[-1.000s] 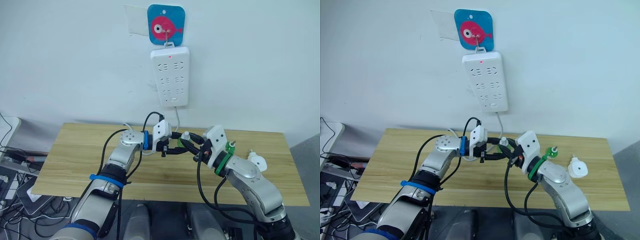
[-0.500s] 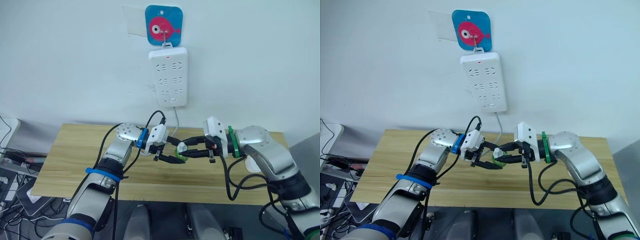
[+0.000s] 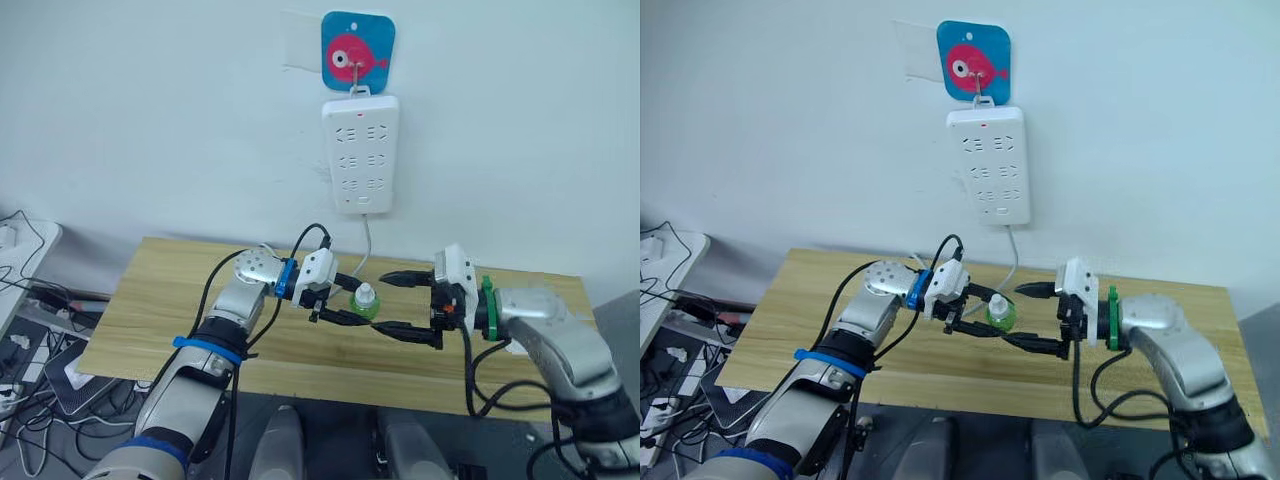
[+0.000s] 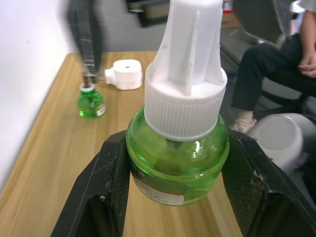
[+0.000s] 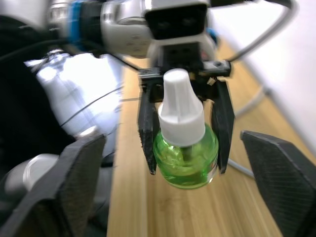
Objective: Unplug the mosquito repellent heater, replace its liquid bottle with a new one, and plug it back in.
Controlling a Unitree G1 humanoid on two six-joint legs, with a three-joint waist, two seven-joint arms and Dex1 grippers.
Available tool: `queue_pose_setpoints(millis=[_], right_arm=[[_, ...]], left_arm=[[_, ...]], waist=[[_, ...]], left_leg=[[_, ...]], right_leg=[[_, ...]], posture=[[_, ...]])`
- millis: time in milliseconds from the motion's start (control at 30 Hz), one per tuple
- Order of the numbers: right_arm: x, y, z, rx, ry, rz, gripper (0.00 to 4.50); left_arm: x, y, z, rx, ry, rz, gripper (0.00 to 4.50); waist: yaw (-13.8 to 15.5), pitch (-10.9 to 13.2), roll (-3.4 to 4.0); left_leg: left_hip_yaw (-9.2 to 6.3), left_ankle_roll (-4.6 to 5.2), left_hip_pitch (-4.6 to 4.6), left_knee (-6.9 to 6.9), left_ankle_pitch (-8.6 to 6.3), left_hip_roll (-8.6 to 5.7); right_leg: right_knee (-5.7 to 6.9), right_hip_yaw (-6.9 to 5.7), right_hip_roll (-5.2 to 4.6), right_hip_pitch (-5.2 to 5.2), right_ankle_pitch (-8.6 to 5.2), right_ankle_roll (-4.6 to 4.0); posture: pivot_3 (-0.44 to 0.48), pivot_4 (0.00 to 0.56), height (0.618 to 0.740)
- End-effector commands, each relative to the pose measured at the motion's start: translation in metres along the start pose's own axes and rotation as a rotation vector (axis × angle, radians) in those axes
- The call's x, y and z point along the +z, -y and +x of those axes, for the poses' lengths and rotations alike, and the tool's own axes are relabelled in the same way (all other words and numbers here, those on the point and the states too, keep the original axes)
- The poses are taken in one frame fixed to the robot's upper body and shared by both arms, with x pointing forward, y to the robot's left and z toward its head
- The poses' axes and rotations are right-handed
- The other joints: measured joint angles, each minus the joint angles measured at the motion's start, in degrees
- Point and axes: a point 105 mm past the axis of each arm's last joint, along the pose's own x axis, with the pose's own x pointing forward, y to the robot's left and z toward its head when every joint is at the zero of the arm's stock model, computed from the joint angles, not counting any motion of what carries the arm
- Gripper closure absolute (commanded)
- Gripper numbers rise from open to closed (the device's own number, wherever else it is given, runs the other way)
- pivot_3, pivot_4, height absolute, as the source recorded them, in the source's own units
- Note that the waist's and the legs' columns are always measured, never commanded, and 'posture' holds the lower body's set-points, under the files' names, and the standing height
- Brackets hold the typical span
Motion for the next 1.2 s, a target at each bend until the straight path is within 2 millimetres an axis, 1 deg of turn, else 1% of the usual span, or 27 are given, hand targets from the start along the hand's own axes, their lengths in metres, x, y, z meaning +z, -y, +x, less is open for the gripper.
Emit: queue_pose_setpoints(millis=[33, 133, 233, 433, 567, 667, 767, 833, 933, 967, 1033, 1200], right_arm=[[0.017, -0.001, 0.002, -0.161, 0.053, -0.065, 0.02], [0.02, 0.001, 0.003, -0.289, 0.071, -0.079, 0.02], [0.023, 0.001, 0.004, -0.359, 0.081, -0.076, 0.02], [0.02, 0.003, 0.015, -0.43, 0.091, -0.061, 0.02], [0.02, 0.004, 0.02, -0.449, 0.097, -0.05, 0.02], [0.023, 0.008, 0.019, -0.479, 0.123, -0.018, 0.02], [0.026, 0.01, 0.018, -0.493, 0.144, -0.001, 0.53], [0.024, 0.012, 0.017, -0.497, 0.136, 0.007, 1.27], [0.014, 0.013, 0.014, -0.491, 0.118, 0.017, 2.34], [0.011, 0.013, 0.013, -0.484, 0.11, 0.02, 2.79], [0.007, 0.012, 0.012, -0.471, 0.1, 0.02, 3.49], [0.007, 0.01, 0.014, -0.445, 0.105, 0.019, 3.53]], left_arm=[[0.007, -0.005, 0.0, 0.056, 0.031, 0.011, 2.24], [0.007, -0.008, 0.002, 0.085, 0.036, -0.003, 2.24], [0.008, -0.013, 0.003, 0.109, 0.038, -0.018, 2.24], [0.014, -0.027, 0.006, 0.16, 0.055, -0.03, 2.24], [0.015, -0.028, 0.007, 0.162, 0.059, -0.032, 2.24], [0.014, -0.028, 0.007, 0.163, 0.057, -0.032, 2.24], [0.014, -0.029, 0.007, 0.164, 0.056, -0.032, 2.24], [0.014, -0.028, 0.007, 0.165, 0.055, -0.033, 2.24], [0.013, -0.029, 0.007, 0.168, 0.052, -0.033, 2.24], [0.013, -0.029, 0.006, 0.17, 0.05, -0.032, 2.24], [0.012, -0.03, 0.005, 0.172, 0.047, -0.031, 2.24], [0.014, -0.031, 0.005, 0.171, 0.047, -0.024, 2.24]], waist=[[-0.36, -0.1, -0.01], [-0.5, -0.18, 0.07], [-0.57, -0.22, 0.07], [-1.03, -0.25, 0.08], [-1.41, -0.39, 0.1], [-1.44, -0.43, 0.1], [-1.44, -0.45, 0.11], [-1.44, -0.46, 0.11], [-1.44, -0.57, 0.12], [-1.43, -0.63, 0.15], [-1.44, -0.65, 0.18], [-1.43, -0.68, 0.2]], left_leg=[[0.02, -0.06, 0.04, -0.01, 0.03, 0.0], [-0.09, -0.11, 0.08, -0.03, 0.08, 0.02], [-0.11, -0.11, 0.08, -0.04, 0.08, 0.02], [-0.13, -0.11, 0.07, -0.04, 0.08, 0.01], [-0.12, -0.11, 0.07, -0.05, 0.08, 0.01], [-0.14, -0.1, 0.08, -0.05, 0.08, 0.02], [-0.14, -0.1, 0.07, -0.05, 0.08, 0.02], [-0.14, -0.1, 0.07, -0.05, 0.08, 0.01], [-0.14, -0.09, 0.07, -0.05, 0.08, 0.02], [-0.14, -0.09, 0.07, -0.06, 0.07, 0.02], [-0.13, -0.03, 0.06, -0.06, 0.04, 0.01], [-0.14, 0.0, 0.08, -0.06, 0.03, 0.01]], right_leg=[[0.06, 0.03, 0.01, 0.0, 0.0, 0.0], [0.2, -0.03, 0.07, 0.0, 0.0, 0.0], [0.22, -0.05, 0.08, 0.0, -0.01, 0.0], [0.21, -0.08, 0.08, 0.0, -0.01, -0.01], [0.21, -0.07, 0.08, 0.0, -0.01, -0.01], [0.23, -0.09, 0.09, 0.0, -0.01, -0.01], [0.22, -0.09, 0.09, 0.0, -0.01, -0.01], [0.22, -0.09, 0.09, 0.0, -0.01, -0.01], [0.22, -0.09, 0.09, 0.0, -0.01, -0.01], [0.22, -0.09, 0.09, 0.0, -0.01, -0.01], [0.21, -0.09, 0.09, 0.0, -0.01, -0.01], [0.23, -0.09, 0.1, 0.0, -0.01, -0.01]], posture=[[-0.017, 0.158, 0.74], [-0.026, 0.162, 0.74], [-0.041, 0.167, 0.74], [-0.05, 0.163, 0.74], [-0.051, 0.165, 0.74], [-0.05, 0.167, 0.74], [-0.05, 0.167, 0.74], [-0.05, 0.167, 0.74], [-0.05, 0.167, 0.74], [-0.041, 0.174, 0.74], [-0.039, 0.175, 0.74], [-0.036, 0.177, 0.74]])
